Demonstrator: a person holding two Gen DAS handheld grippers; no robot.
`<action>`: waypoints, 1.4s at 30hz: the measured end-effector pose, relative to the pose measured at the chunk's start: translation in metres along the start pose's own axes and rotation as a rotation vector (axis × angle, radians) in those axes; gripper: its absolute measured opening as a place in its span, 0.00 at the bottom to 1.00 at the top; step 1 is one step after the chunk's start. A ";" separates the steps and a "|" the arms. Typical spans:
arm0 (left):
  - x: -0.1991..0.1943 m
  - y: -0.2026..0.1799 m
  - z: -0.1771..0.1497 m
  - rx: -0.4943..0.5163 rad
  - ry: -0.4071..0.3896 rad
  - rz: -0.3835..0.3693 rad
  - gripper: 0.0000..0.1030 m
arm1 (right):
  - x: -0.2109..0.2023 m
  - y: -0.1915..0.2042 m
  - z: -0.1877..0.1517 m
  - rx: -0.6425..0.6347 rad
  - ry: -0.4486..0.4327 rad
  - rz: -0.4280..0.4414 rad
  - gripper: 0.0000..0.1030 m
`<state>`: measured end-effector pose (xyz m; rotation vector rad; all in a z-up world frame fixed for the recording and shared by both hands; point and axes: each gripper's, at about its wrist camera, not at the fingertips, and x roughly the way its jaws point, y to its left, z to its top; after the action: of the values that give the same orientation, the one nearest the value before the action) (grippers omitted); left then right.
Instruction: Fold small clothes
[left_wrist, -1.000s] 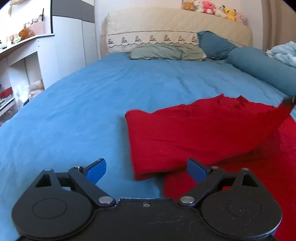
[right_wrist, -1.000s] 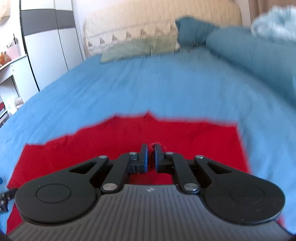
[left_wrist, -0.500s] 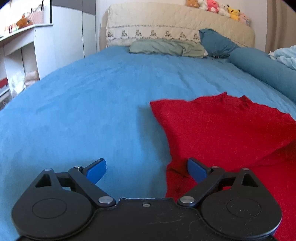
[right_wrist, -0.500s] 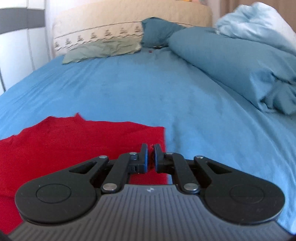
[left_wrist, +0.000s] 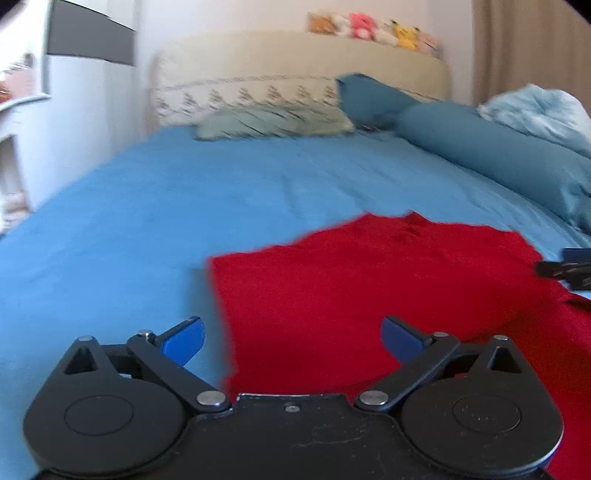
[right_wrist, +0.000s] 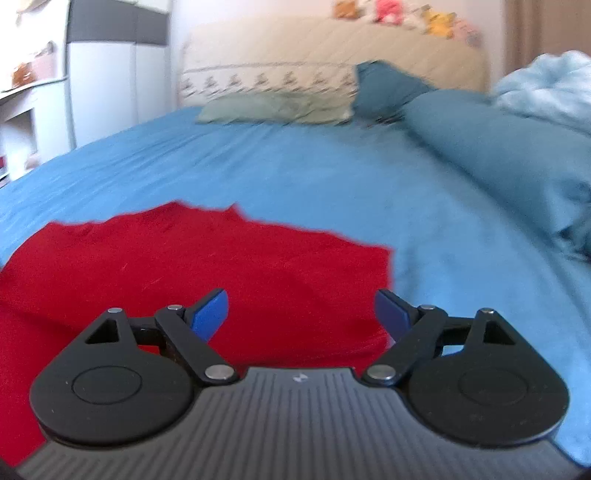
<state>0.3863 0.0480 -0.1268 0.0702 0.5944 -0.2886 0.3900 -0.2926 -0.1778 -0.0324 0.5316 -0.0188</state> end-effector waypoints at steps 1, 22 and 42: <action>0.009 -0.005 -0.002 -0.007 0.015 -0.015 1.00 | 0.007 -0.001 -0.004 0.009 0.022 -0.008 0.99; -0.131 -0.017 0.041 -0.107 -0.016 0.070 0.99 | -0.181 -0.071 0.031 0.132 -0.084 0.075 1.00; -0.294 -0.028 -0.109 -0.254 0.155 0.089 0.92 | -0.363 -0.061 -0.099 0.196 0.104 0.055 0.99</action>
<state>0.0872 0.1103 -0.0515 -0.1267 0.7755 -0.1197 0.0266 -0.3464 -0.0772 0.1753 0.6320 -0.0184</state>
